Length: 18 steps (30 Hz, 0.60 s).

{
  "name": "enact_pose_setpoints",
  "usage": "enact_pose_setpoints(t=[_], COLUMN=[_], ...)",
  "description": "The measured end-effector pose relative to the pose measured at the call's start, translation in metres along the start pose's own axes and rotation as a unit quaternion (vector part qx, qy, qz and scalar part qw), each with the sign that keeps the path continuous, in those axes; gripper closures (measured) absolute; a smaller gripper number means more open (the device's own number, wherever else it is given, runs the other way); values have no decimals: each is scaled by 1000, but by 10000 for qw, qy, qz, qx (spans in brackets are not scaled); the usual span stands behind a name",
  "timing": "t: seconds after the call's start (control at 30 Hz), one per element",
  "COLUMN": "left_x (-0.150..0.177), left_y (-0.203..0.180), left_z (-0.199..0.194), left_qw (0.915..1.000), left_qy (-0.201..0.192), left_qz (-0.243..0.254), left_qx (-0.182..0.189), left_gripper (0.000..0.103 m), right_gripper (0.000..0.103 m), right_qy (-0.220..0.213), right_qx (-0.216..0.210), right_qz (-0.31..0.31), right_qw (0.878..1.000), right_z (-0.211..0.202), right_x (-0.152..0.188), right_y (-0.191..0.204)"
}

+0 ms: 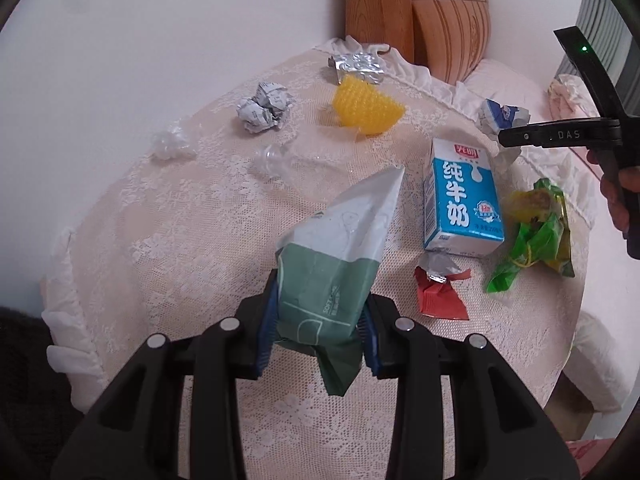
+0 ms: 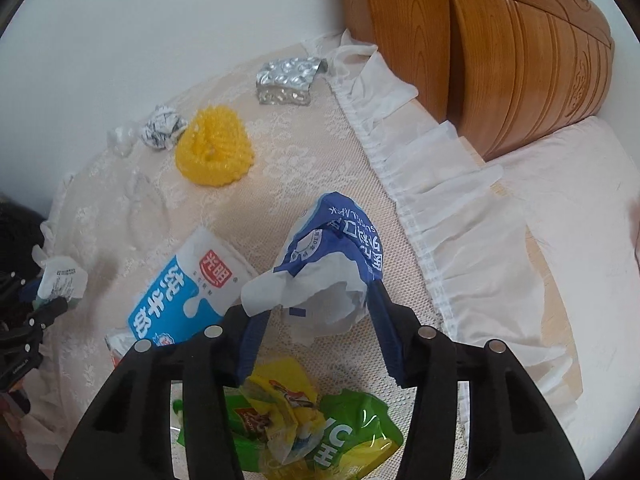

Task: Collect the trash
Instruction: 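Carry both items over the green wastebasket and open both tools to drop them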

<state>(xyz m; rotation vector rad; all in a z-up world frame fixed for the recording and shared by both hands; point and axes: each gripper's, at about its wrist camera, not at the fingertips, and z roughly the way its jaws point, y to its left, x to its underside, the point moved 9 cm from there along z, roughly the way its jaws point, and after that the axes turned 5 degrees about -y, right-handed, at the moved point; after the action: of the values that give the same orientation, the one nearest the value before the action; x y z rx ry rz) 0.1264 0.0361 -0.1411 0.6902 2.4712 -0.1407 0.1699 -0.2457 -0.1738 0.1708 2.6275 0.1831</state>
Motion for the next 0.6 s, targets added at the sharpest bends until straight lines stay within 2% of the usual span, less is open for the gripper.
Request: enact_pose_setpoints(t=[0.1, 0.17, 0.23, 0.33, 0.47, 0.6], left_x=[-5, -7, -8, -9, -5, 8], left_y=[-11, -27, -49, -94, -172, -267], left_z=[-16, -27, -38, -54, -67, -61], left_qw=[9998, 9998, 9997, 9987, 9955, 9884], left_qy=[-130, -176, -255, -405, -479, -215], left_qz=[-37, -55, 14, 223, 390, 652], left_qx=[-174, -102, 32, 217, 717, 1352], left_gripper=[68, 68, 68, 68, 68, 68], right_gripper=[53, 53, 53, 53, 52, 50], right_qy=[-462, -845, -1128, -1388, -1311, -852], right_qx=[-118, -148, -152, -90, 386, 912], right_qz=[287, 496, 696, 1013, 1208, 1345], right_qw=[9985, 9951, 9911, 9851, 9832, 9830], right_z=[-23, -51, -80, -130, -183, -192], right_x=[-10, -9, -1, 34, 101, 176], right_y=[-8, -17, -27, -50, -94, -140])
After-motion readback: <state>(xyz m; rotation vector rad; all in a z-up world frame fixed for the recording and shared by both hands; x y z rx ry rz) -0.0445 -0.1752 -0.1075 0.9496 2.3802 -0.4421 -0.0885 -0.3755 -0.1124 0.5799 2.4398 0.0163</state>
